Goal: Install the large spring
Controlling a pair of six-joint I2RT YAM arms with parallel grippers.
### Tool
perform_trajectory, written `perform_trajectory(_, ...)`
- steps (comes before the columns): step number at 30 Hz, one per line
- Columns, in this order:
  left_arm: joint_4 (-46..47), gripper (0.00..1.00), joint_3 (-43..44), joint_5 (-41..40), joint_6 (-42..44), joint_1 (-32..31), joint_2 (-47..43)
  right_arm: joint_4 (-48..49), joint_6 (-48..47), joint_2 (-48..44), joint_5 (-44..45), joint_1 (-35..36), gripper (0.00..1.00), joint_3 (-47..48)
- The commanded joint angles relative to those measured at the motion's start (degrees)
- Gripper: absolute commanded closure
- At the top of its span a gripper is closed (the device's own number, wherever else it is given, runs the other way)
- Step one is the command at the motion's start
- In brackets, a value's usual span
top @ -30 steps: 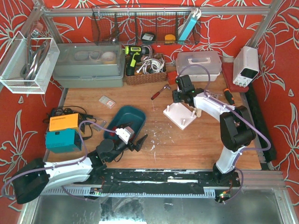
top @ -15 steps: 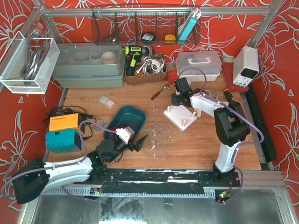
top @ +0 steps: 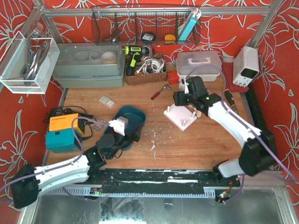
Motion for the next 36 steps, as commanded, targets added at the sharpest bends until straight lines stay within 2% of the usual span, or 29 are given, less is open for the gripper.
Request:
perform_trajectory(1,-19.40,0.00,7.05,-14.51,-16.66,0.10,-1.99,-2.38,1.03,-7.44,-2.90,3.22,0.07,-7.79)
perform_trajectory(6,-39.76,0.00,15.43,-19.13,-29.65,0.64,-1.32,1.64,0.99,-14.61,0.11,6.70,0.02,-15.66)
perform_trajectory(11,-52.81,0.00,22.29,-18.56,-36.68,1.26,5.64,6.43,2.07,-18.70,1.72,6.78,0.03,-20.27)
perform_trajectory(15,-60.21,0.04,26.09,-13.97,-39.94,1.91,12.50,8.58,2.42,-21.61,2.97,6.91,0.03,-23.21)
perform_trajectory(19,-63.31,0.09,26.79,-8.67,-43.32,4.36,14.44,10.30,2.80,-23.62,5.92,6.88,0.04,-26.29)
perform_trajectory(25,-60.14,0.13,24.50,-3.44,-41.40,12.07,15.01,11.58,2.98,-25.98,7.24,6.99,0.04,-27.69)
perform_trajectory(36,-57.94,0.13,22.50,-5.50,-42.60,15.29,25.73,12.36,2.98,-26.61,7.64,7.00,0.04,-28.41)
